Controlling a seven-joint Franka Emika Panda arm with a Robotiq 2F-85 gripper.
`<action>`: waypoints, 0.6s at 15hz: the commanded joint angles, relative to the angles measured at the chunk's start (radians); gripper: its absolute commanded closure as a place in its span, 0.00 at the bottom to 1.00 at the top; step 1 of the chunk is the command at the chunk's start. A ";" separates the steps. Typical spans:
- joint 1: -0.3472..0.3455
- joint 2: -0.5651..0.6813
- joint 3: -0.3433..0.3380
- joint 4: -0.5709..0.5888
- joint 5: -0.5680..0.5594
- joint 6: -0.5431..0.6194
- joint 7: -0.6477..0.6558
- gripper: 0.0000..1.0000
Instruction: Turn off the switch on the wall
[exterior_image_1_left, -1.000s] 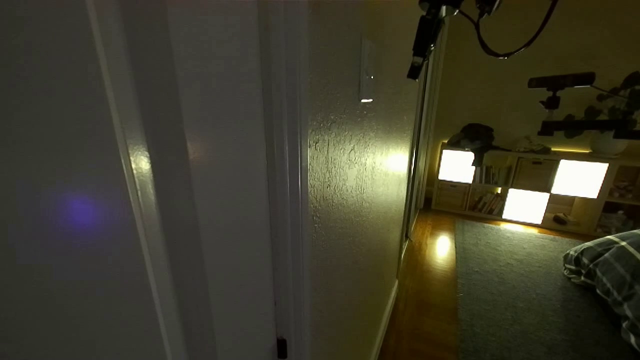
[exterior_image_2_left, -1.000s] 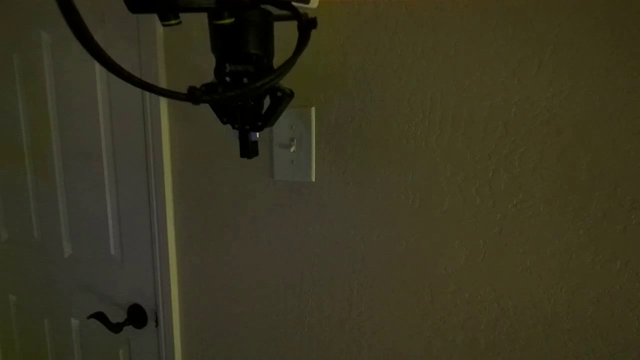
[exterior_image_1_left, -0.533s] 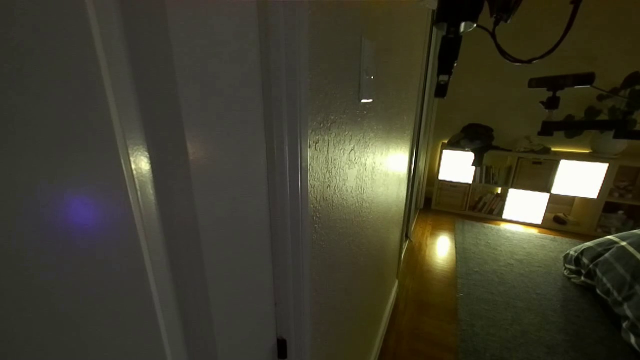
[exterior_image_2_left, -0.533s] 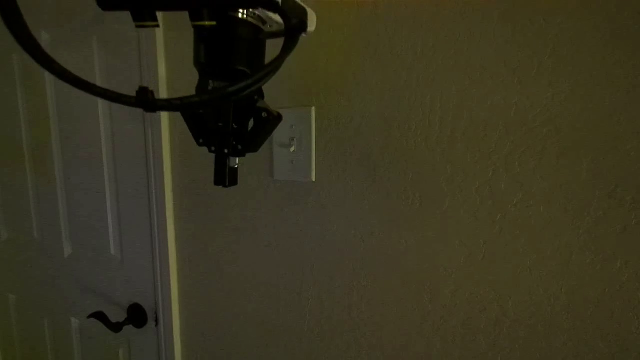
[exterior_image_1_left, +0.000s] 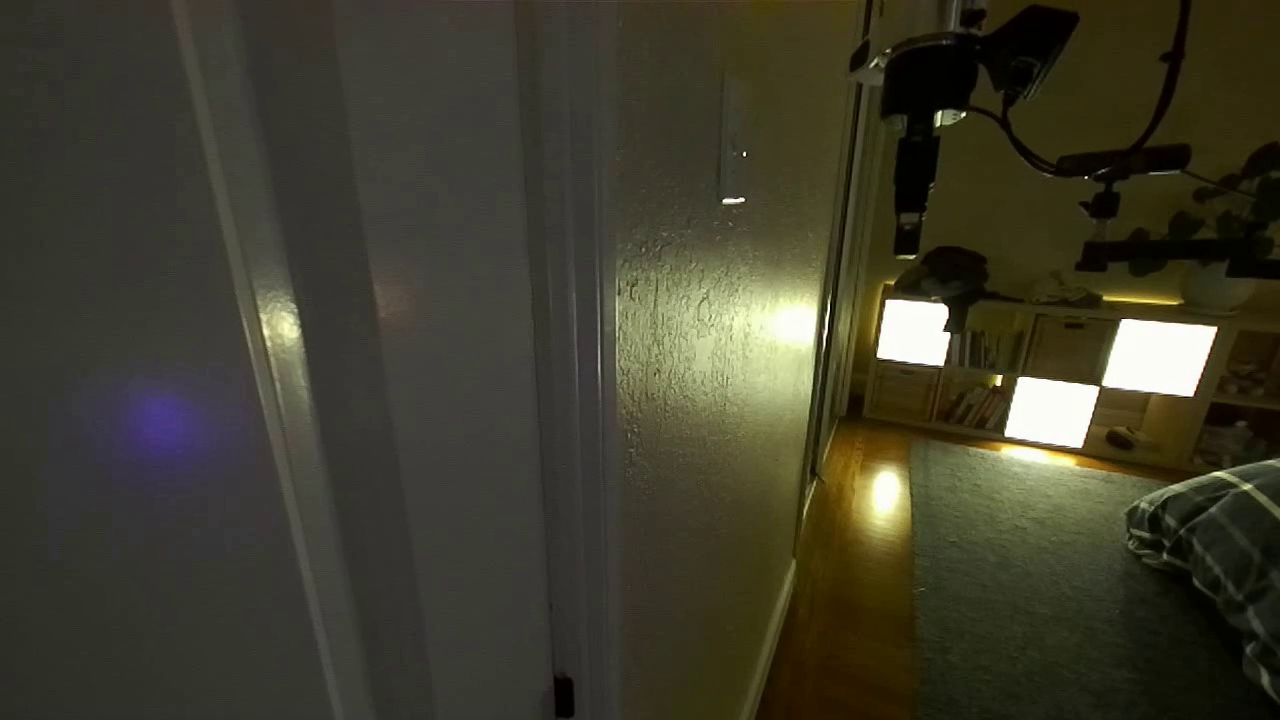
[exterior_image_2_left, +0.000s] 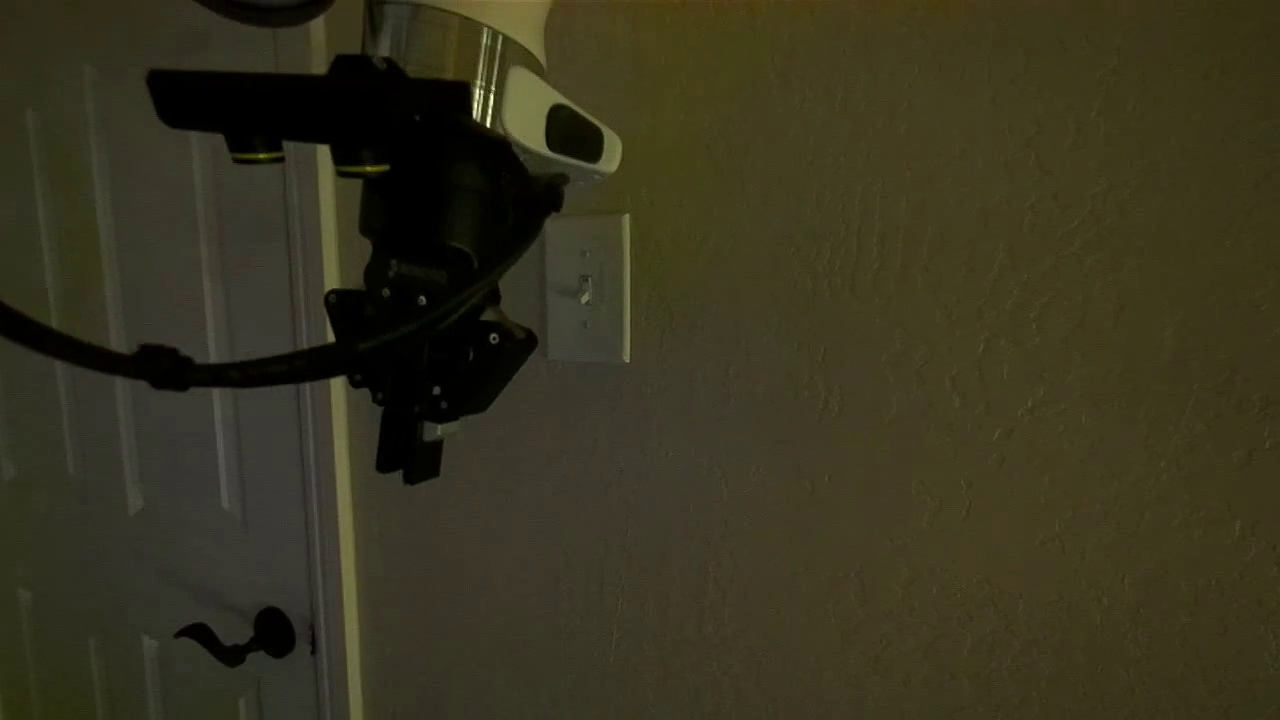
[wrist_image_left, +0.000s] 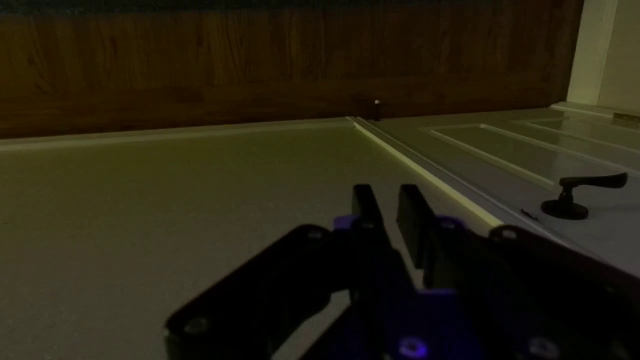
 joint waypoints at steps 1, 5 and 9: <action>0.002 -0.047 -0.008 -0.070 0.000 0.027 0.043 0.51; 0.002 0.000 -0.006 -0.015 0.001 -0.003 0.020 0.51; 0.002 -0.001 -0.006 -0.016 0.001 -0.003 0.022 0.51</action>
